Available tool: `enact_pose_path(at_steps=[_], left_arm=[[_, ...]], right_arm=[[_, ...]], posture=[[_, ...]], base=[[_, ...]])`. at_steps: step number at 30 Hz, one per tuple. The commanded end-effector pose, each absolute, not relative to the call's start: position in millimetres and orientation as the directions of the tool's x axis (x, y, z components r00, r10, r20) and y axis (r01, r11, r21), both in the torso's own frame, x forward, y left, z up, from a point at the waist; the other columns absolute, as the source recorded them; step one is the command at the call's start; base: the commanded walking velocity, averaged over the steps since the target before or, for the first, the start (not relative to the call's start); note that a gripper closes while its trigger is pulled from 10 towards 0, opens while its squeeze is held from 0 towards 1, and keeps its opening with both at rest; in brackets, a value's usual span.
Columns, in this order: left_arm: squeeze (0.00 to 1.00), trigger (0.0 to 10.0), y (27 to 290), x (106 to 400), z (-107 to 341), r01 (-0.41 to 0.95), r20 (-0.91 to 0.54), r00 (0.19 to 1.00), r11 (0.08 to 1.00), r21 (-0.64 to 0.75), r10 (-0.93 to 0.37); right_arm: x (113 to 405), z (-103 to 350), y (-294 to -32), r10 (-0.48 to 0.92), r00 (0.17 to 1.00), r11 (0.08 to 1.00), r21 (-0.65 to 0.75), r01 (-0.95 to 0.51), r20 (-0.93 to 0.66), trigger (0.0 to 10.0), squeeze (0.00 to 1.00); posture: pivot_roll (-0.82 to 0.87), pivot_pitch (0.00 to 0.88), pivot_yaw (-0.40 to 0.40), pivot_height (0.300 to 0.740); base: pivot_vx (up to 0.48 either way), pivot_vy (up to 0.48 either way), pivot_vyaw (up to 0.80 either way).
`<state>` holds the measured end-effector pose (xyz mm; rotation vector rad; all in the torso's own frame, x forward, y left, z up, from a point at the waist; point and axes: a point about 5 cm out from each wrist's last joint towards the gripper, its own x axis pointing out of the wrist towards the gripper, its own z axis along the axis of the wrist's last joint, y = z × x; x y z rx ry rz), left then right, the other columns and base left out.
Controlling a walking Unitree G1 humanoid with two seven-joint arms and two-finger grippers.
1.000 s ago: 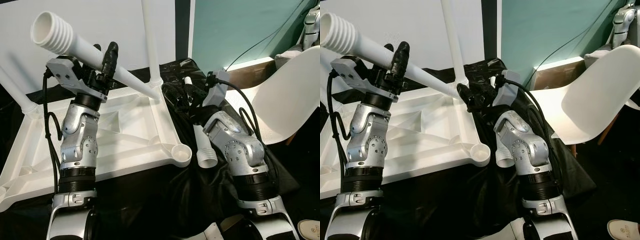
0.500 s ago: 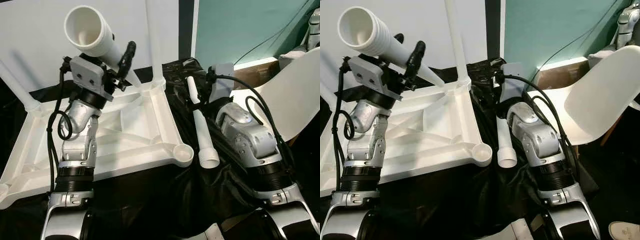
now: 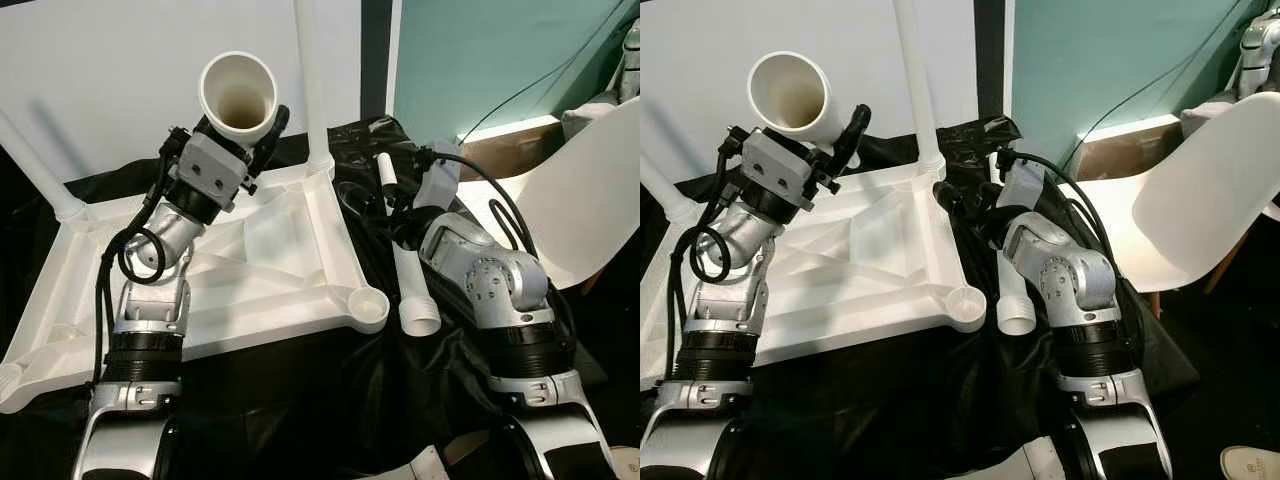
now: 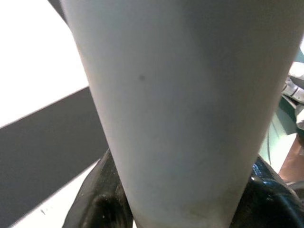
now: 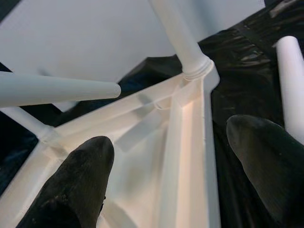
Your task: Building children table
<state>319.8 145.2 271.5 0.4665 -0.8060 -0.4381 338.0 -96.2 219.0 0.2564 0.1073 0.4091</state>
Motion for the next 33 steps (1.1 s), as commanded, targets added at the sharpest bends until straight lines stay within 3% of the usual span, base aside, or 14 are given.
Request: enact_pose_path(at_steps=[1, 2, 4, 5, 7, 9, 18, 23, 24, 26, 29, 33], left_arm=[[0.0, 0.0, 155, 321, 280, 0.097, 0.676, 0.627, 0.9, 0.426, -0.388], [0.0, 0.0, 155, 322, 277, 0.151, 0.671, 0.637, 0.915, 0.373, -0.378], [0.0, 0.0, 160, 323, 274, 0.259, 0.678, 0.664, 0.948, 0.187, -0.316], [0.0, 0.0, 160, 323, 274, 0.259, 0.678, 0.664, 0.948, 0.187, -0.316], [0.0, 0.0, 164, 324, 271, 0.302, 0.675, 0.676, 0.947, 0.11, -0.294], [0.0, 0.0, 166, 325, 267, 0.32, 0.664, 0.684, 0.943, 0.097, -0.301], [0.0, 0.0, 164, 326, 263, 0.354, 0.656, 0.687, 0.933, 0.071, -0.311], [0.0, 0.0, 156, 323, 261, 0.439, 0.651, 0.669, 0.897, 0.043, -0.359], [0.0, 0.0, 149, 319, 257, 0.537, 0.633, 0.647, 0.843, 0.017, -0.425], [0.0, 0.0, 149, 319, 257, 0.537, 0.633, 0.647, 0.843, 0.017, -0.425], [0.0, 0.0, 129, 303, 245, 0.744, 0.573, 0.554, 0.668, -0.015, -0.603], [0.0, 0.0, 119, 297, 244, 0.797, 0.581, 0.513, 0.601, -0.051, -0.631]], right_arm=[[338, 219, -93, 0.418, 0.907, 0.884, 0.254, -0.393, -0.049, 10.0, 0.0], [338, 219, -93, 0.412, 0.91, 0.894, 0.21, -0.395, -0.045, 10.0, 0.0], [338, 220, -96, 0.384, 0.923, 0.918, -0.11, -0.381, 0.009, 10.0, 0.0], [338, 220, -96, 0.384, 0.923, 0.918, -0.11, -0.381, 0.009, 10.0, 0.0], [335, 216, -95, 0.395, 0.918, 0.854, -0.381, -0.355, 0.028, 10.0, 0.0], [333, 211, -93, 0.415, 0.91, 0.765, -0.551, -0.334, 0.024, 10.0, 0.0], [332, 208, -91, 0.429, 0.903, 0.686, -0.656, -0.316, 0.014, 10.0, 0.0], [333, 206, -90, 0.447, 0.894, 0.63, -0.715, -0.301, 0.018, 10.0, 0.0], [335, 205, -88, 0.463, 0.886, 0.592, -0.752, -0.289, 0.024, 10.0, 0.0], [335, 205, -88, 0.463, 0.886, 0.592, -0.752, -0.289, 0.024, 10.0, 0.0], [337, 206, -80, 0.515, 0.855, 0.515, -0.819, -0.254, 0.058, 10.0, 0.0], [342, 208, -70, 0.531, 0.843, 0.516, -0.822, -0.241, 0.086, 10.0, 0.0]], posture=[[-0.06, 0.0, 0.089, 0.74], [-0.06, 0.0, 0.089, 0.74], [-0.06, 0.0, 0.089, 0.74], [-0.06, 0.0, 0.089, 0.74], [-0.06, 0.0, 0.088, 0.74], [-0.06, 0.0, 0.087, 0.74], [-0.06, 0.0, 0.085, 0.74], [-0.07, 0.0, 0.087, 0.74], [-0.06, 0.0, 0.087, 0.74], [-0.06, 0.0, 0.087, 0.74], [-0.06, 0.0, 0.086, 0.74], [-0.07, 0.0, 0.088, 0.74]], base=[[0.0, 0.0, 0.0], [0.0, 0.0, 0.0], [0.0, 0.0, 0.0], [0.0, 0.0, 0.0], [0.0, 0.0, 0.0], [0.0, 0.0, 0.0], [0.0, 0.0, 0.0], [0.0, 0.0, 0.0], [0.0, 0.0, 0.0], [0.0, 0.0, 0.0], [0.0, 0.0, 0.0], [0.0, 0.0, 0.0]])
